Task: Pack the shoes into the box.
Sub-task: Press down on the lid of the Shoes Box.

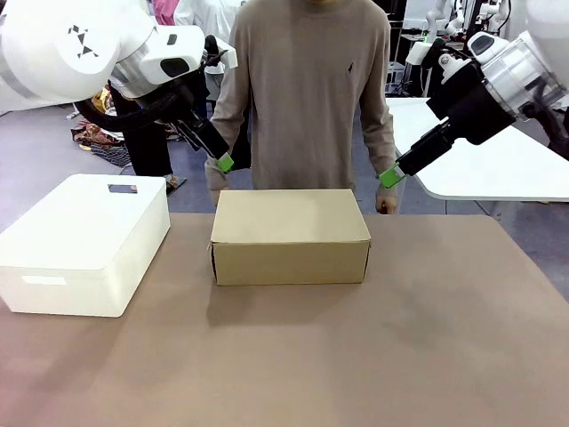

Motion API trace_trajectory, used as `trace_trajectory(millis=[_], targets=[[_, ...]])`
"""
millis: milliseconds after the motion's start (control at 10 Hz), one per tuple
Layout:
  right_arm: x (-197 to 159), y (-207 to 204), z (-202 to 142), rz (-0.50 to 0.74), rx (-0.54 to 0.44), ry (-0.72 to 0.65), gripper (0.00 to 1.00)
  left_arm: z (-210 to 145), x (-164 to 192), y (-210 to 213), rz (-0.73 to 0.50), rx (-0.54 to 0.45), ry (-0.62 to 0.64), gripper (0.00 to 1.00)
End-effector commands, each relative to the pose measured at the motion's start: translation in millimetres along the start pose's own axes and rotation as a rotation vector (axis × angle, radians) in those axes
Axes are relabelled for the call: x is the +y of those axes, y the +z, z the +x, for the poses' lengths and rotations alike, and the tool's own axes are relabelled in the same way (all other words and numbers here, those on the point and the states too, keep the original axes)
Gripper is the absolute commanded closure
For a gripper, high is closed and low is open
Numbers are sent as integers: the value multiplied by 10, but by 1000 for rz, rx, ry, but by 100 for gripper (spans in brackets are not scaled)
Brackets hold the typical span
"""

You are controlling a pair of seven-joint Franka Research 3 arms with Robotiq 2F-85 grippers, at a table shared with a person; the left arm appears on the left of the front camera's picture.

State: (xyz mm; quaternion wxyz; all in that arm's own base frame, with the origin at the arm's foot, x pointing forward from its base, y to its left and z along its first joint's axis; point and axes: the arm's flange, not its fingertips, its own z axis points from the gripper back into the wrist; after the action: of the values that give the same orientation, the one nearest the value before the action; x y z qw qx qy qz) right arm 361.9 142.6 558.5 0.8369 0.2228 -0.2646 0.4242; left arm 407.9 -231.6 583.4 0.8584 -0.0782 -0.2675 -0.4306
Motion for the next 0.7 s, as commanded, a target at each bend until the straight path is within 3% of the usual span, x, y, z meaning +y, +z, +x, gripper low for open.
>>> trace_trajectory(millis=[0, 600], targets=[[5, 0, -10, -6, 10, -11, 0, -6, 12, 13, 2, 9, 0, 0], [5, 0, -10, -6, 10, -11, 0, -6, 12, 13, 2, 9, 0, 0]])
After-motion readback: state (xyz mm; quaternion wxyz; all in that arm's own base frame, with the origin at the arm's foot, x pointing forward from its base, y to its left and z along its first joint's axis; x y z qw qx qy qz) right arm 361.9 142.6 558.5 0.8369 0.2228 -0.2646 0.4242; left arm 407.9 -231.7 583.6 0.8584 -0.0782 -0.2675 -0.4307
